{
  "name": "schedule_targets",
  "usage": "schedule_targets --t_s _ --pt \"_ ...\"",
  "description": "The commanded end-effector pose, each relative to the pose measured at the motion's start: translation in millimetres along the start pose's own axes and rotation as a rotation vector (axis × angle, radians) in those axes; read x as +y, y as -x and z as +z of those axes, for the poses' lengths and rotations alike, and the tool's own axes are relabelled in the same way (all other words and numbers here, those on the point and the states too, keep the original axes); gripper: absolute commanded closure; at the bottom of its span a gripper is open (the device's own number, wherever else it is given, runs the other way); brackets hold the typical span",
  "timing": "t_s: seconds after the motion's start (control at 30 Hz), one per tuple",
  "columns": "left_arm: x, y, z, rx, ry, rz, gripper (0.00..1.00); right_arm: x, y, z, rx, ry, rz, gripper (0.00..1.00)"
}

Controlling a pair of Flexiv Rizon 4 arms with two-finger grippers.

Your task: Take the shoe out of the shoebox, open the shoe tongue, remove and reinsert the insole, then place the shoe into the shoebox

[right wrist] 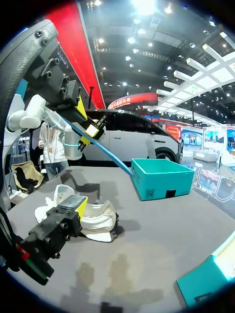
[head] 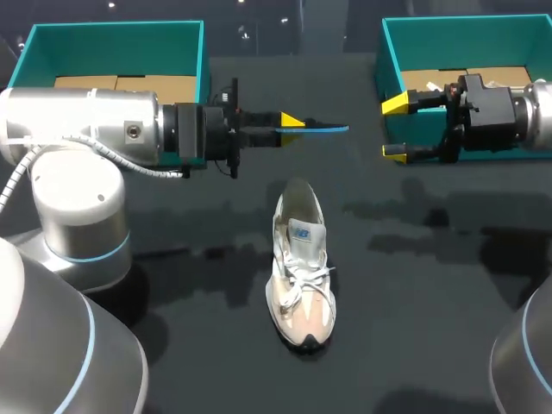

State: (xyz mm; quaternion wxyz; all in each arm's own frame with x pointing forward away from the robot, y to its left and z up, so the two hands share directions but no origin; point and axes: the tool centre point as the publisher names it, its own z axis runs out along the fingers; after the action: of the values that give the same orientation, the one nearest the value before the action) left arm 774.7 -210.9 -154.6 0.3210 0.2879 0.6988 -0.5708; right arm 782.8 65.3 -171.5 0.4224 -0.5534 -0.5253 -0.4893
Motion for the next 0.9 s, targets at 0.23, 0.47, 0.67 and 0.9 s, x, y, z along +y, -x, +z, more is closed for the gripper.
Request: schedule_targets --t_s 0.23,0.47,0.67,0.9 --pt "-17 10.0 -7 0.026 0.069 -0.486 1.0 -1.0 0.1 1 -0.002 0.002 0.0 0.0" --pt "-29 8.1 -17 0.055 0.056 -0.724 1.0 -1.0 0.1 1 -0.002 0.002 0.0 0.0" --pt "-38 10.5 -18 0.086 0.036 -0.975 1.0 -1.0 0.1 1 -0.002 0.002 0.0 0.0" --pt "-46 18.2 -20 0.122 -0.006 -1.211 1.0 -1.0 0.1 1 -0.002 0.002 0.0 0.0"
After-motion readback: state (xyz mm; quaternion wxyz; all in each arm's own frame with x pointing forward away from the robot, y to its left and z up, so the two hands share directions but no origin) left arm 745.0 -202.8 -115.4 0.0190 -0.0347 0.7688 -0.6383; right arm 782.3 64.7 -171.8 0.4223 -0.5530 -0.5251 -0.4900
